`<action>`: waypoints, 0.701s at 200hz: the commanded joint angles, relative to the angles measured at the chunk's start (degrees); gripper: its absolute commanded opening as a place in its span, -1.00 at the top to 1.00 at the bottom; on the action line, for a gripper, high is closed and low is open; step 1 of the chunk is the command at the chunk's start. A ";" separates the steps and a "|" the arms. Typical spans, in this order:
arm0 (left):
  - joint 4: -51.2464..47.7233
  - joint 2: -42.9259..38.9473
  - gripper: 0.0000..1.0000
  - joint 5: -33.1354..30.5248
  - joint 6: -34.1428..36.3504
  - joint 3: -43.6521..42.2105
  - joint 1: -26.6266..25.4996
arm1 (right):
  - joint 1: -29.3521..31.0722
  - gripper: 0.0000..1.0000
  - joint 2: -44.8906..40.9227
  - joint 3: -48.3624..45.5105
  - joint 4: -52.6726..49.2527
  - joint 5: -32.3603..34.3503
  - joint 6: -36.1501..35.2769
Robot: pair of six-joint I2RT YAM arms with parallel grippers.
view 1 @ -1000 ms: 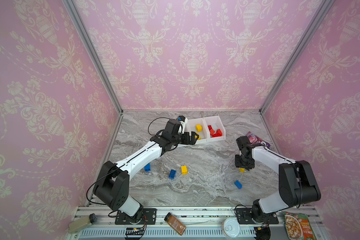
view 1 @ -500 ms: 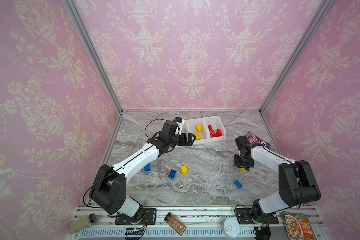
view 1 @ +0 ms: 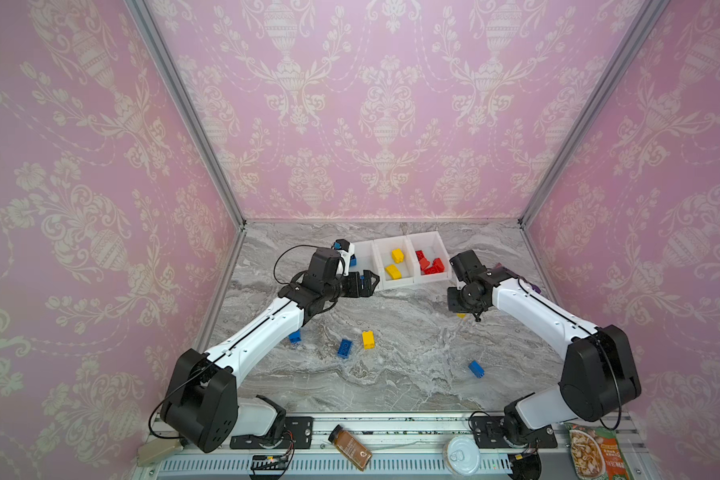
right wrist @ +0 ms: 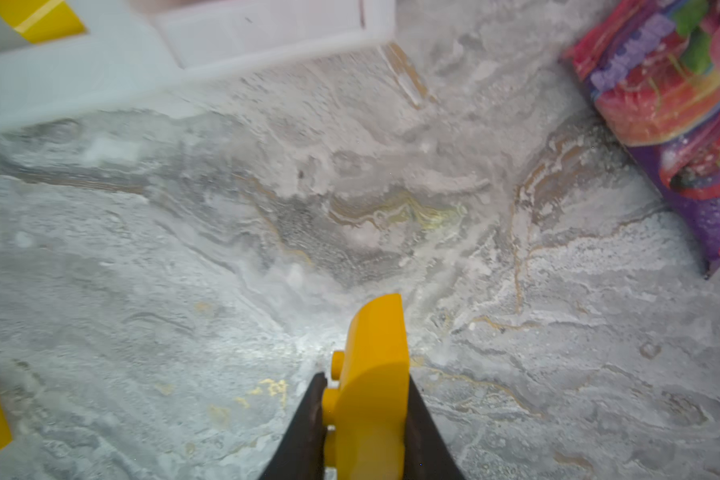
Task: Sort the legos into containers by color
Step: 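Carry the yellow brick with the right gripper over the middle compartment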
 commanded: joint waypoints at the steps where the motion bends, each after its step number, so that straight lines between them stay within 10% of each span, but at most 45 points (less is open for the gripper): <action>1: -2.31 -2.41 -0.99 -1.78 -0.62 -2.17 0.99 | 2.55 0.60 2.82 6.79 -0.40 -2.17 1.61; 140: -3.79 -7.29 -0.99 -4.38 -0.98 -6.73 2.38 | 6.16 0.60 40.81 53.24 -2.84 -6.71 -3.49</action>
